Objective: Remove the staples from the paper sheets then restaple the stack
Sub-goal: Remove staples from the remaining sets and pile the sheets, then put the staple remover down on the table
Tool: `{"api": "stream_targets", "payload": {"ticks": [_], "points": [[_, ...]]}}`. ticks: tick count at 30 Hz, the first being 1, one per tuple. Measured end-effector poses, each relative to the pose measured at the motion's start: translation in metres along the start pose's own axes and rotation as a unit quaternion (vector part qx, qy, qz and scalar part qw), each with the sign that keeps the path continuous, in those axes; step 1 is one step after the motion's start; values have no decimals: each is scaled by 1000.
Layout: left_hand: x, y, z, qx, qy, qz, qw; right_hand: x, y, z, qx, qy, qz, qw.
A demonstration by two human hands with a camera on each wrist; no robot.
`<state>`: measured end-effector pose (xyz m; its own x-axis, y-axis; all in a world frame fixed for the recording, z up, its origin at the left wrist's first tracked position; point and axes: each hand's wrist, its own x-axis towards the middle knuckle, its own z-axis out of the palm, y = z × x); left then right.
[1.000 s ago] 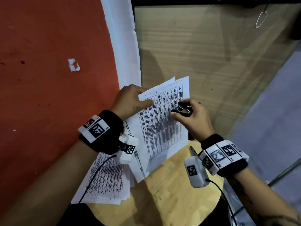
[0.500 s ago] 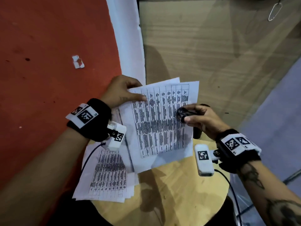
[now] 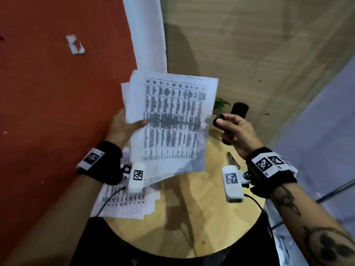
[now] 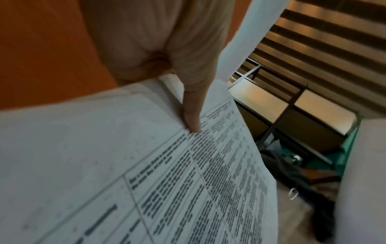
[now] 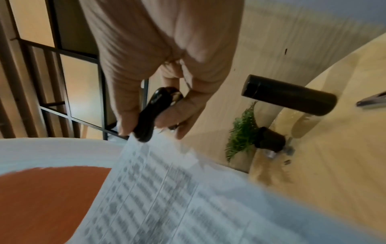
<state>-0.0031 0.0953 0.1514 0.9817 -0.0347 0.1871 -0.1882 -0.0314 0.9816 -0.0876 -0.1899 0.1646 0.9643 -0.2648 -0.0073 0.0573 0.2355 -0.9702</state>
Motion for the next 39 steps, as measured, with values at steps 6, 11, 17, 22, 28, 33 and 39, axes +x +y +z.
{"api": "stream_targets", "payload": {"ticks": [6,11,17,22,28,33,39], "points": [[38,-64,-90,207,78,-84,972,-8,67,-49,-89,107,47,989],[64,-149,-133,364,51,-227,902,-19,110,-66,-109,115,112,981],[68,-216,-137,420,24,-310,853,-21,145,-79,-112,112,183,970],[41,-219,-94,602,-15,-266,753,4,180,-80,-224,142,207,942],[-5,-228,-50,606,-214,-270,717,56,216,-61,-578,-19,182,795],[-26,-229,-50,600,-216,-253,727,75,232,-39,-591,-44,183,784],[-25,-210,-21,643,-209,-237,697,80,210,-77,-420,154,212,869]]}}
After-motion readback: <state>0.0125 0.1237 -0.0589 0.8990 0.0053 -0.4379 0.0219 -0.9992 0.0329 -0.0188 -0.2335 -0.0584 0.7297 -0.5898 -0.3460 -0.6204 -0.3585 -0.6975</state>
